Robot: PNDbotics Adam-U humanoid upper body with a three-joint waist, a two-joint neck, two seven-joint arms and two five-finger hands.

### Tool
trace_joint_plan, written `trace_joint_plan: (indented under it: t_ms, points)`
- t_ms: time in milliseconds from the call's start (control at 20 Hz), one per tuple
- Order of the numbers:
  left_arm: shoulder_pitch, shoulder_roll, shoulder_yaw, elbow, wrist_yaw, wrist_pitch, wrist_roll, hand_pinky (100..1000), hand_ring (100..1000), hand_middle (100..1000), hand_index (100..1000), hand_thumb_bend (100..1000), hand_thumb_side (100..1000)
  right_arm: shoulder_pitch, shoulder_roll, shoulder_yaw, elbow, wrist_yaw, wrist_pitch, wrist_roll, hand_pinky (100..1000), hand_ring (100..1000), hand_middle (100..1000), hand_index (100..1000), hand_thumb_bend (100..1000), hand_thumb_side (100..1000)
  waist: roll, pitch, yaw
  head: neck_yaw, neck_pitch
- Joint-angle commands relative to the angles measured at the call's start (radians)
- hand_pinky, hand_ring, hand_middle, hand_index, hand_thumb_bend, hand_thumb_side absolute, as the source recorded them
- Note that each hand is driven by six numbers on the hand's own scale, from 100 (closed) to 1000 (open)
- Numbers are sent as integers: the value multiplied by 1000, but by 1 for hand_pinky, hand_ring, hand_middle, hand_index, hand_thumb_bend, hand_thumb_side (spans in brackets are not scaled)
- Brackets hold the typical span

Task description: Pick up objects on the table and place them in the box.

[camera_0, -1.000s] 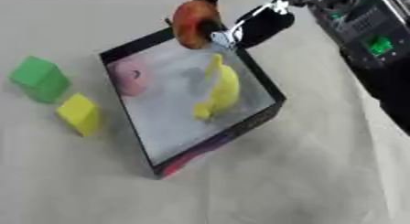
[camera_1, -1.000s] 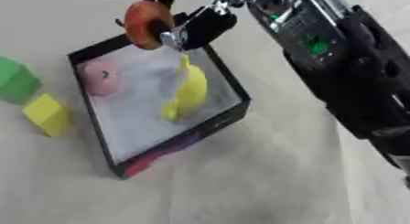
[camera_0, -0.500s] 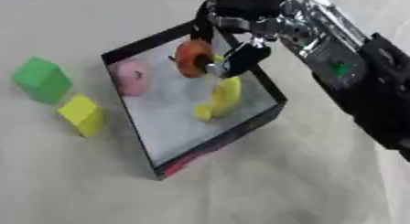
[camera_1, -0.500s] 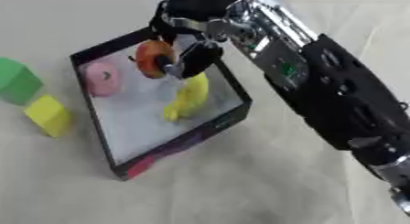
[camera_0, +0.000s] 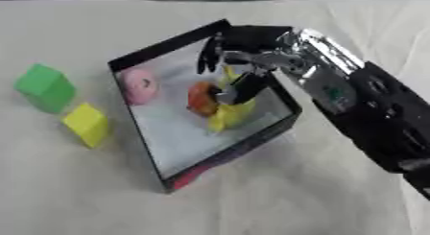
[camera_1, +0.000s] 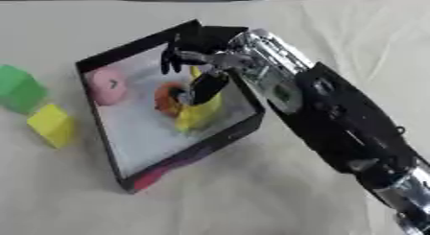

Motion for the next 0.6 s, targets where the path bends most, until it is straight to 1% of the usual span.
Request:
trace_joint_plan:
  t_ms: [50, 100, 250, 350, 450, 500, 550, 600]
  points:
    - [-7, 31, 2, -21, 0, 0, -6, 803, 775, 781, 804, 169, 906, -11, -5, -6, 0, 11, -22, 17, 857, 833, 750, 891, 276, 395, -7, -20, 1, -2, -13]
    - [-6, 31, 2, -21, -1, 0, -6, 803, 775, 781, 805, 169, 906, -12, -7, -8, -3, 9, -28, 24, 887, 874, 794, 928, 313, 378, -7, -20, 1, -1, -13]
    - [-6, 31, 2, -21, -2, 1, -8, 802, 775, 781, 804, 168, 905, -13, -15, -18, -24, 11, -39, 35, 913, 899, 818, 947, 360, 357, -7, -22, 0, 0, -15]
    - [-6, 32, 3, -21, -2, 0, -7, 802, 775, 781, 804, 168, 904, -13, -21, -23, -40, 15, -35, 38, 918, 905, 825, 951, 364, 344, -6, -22, 0, 1, -15]
    - [-5, 33, 3, -21, -2, -1, -7, 802, 775, 781, 804, 167, 904, -11, -26, -33, -57, 5, -26, 38, 917, 900, 821, 948, 328, 313, -6, -23, -1, 1, -16]
    - [-5, 33, 3, -21, -3, -1, -7, 802, 775, 781, 804, 166, 904, -11, -30, -40, -71, -8, -20, 35, 912, 890, 814, 942, 287, 290, -6, -23, -2, 2, -17]
    - [-4, 33, 4, -21, -3, -2, -7, 802, 775, 781, 804, 166, 904, -10, -37, -51, -89, -27, -11, 30, 910, 885, 812, 940, 265, 277, -5, -23, -2, 3, -17]
    - [-3, 32, 4, -21, -4, -1, -6, 802, 775, 781, 804, 166, 904, -10, -44, -61, -110, -48, 1, 25, 905, 872, 804, 934, 202, 247, -5, -23, -3, 4, -18]
